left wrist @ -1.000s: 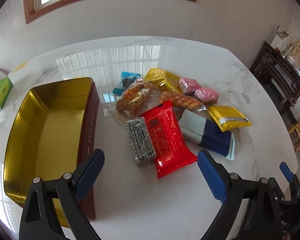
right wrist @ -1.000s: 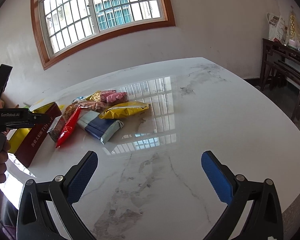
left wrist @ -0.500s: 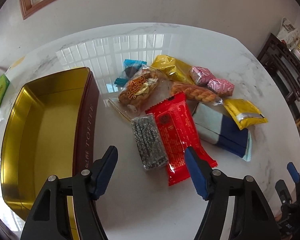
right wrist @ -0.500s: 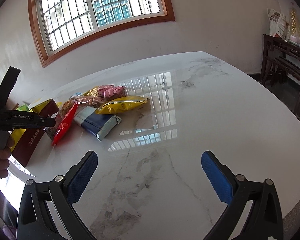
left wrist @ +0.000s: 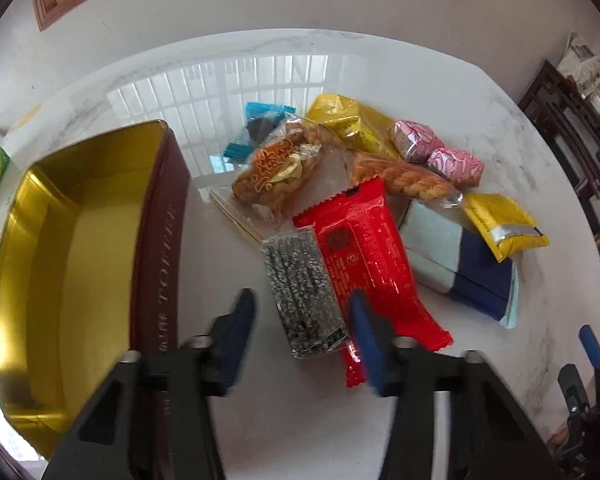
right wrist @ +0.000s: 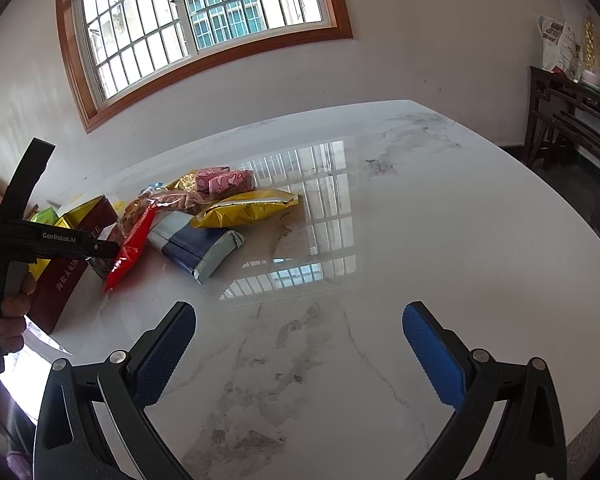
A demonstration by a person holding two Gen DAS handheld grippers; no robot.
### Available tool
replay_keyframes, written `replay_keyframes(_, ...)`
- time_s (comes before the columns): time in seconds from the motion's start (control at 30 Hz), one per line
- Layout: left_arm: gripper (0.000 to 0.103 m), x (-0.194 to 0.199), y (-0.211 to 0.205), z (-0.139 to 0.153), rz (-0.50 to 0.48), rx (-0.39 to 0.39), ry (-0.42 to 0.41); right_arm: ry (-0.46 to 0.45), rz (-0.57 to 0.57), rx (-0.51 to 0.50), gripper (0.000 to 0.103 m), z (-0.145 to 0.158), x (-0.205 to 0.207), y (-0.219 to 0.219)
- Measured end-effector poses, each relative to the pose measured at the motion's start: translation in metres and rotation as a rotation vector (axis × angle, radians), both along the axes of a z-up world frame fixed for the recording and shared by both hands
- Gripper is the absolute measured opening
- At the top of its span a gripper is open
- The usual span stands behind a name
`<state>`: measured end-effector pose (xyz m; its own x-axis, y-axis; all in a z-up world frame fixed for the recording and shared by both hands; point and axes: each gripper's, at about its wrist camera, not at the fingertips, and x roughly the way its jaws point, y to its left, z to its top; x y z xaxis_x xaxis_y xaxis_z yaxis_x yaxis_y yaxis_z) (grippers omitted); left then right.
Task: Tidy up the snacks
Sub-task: 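Grasp the black seaweed bar packet with the left gripper, then lift and carry the black packet over the gold tin with the left gripper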
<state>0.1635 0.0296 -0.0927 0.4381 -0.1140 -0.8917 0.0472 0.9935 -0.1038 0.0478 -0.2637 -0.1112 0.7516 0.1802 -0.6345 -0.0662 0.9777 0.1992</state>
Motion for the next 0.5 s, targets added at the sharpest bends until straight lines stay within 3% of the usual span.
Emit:
replay_keyframes(0.1,0.033,-0.001,0.001,-0.001,0.005,-0.009,-0.007,0.007,-0.005,0.005,0.103,-0.001,0.001,-0.001)
replay_keyframes(0.2,0.029,-0.007,-0.003,0.001,-0.004,0.043,-0.040,0.006,-0.009,0.007,0.103,-0.001,0.002,-0.002)
replay_keyframes(0.5,0.028,-0.029,-0.014,0.019,0.007,0.098,-0.121,0.016,0.003,-0.007,0.103,-0.002,0.002,0.002)
